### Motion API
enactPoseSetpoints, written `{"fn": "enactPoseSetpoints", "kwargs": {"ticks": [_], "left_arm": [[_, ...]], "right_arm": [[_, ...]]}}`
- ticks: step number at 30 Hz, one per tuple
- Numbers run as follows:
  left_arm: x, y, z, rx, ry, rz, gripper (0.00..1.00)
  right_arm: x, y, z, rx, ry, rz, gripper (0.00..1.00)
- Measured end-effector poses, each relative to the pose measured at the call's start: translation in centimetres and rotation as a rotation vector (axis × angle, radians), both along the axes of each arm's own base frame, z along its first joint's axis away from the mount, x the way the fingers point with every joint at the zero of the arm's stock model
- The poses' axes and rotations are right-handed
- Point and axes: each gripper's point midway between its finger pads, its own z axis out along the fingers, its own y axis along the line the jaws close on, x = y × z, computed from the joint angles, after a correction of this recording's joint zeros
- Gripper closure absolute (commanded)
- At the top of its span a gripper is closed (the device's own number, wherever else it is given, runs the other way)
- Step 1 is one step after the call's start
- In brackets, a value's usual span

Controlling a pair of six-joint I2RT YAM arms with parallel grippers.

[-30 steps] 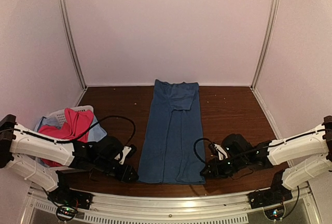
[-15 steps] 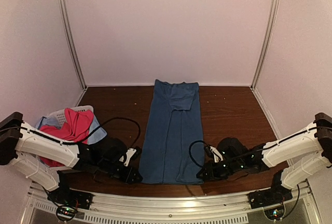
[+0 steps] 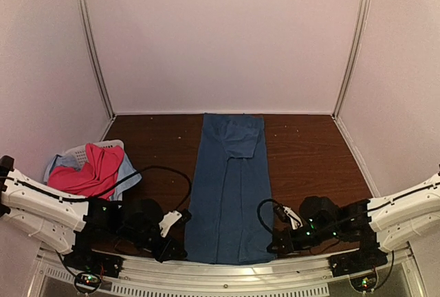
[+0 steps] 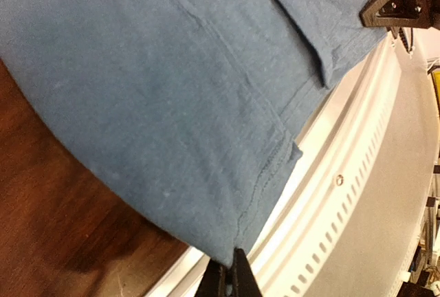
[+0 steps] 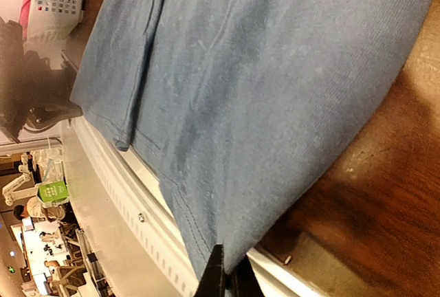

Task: Fold and stack the mixed laundry pile
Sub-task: Pick up the rectangle-folded T-shirt from the center of the board, then fold the rectangle-folded T-shirt at the center of the board.

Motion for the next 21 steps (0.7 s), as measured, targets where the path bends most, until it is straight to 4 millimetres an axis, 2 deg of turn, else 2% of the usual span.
{"fn": "enactPoseSetpoints", "kwargs": {"ticks": [3, 6, 11, 16, 21], "left_arm": [[0.3, 0.2, 1.8, -0.045, -0.027, 0.01, 1.0], [0.9, 0.1, 2.7, -0.033, -0.075, 0.009, 1.0], [3.4, -2.4, 4.2, -0.015, -0.151, 0.002, 1.0], [7.1, -3.7, 4.9, -0.016, -0.209, 0.034, 1.0], [11.7, -4.4, 6.2, -0.03, -0.279, 0.08, 1.0]], "right_arm": [[0.1, -0.4, 1.3, 0.021, -0.025, -0.014, 1.0], [1.0, -0.5, 2.1, 0.01, -0.071, -0.033, 1.0], [3.1, 0.6, 3.6, -0.005, -0.147, -0.05, 1.0], [6.5, 2.0, 4.9, -0.039, -0.232, -0.069, 1.0], [11.4, 1.2, 6.1, -0.054, -0.313, -0.138, 1.0]]}}
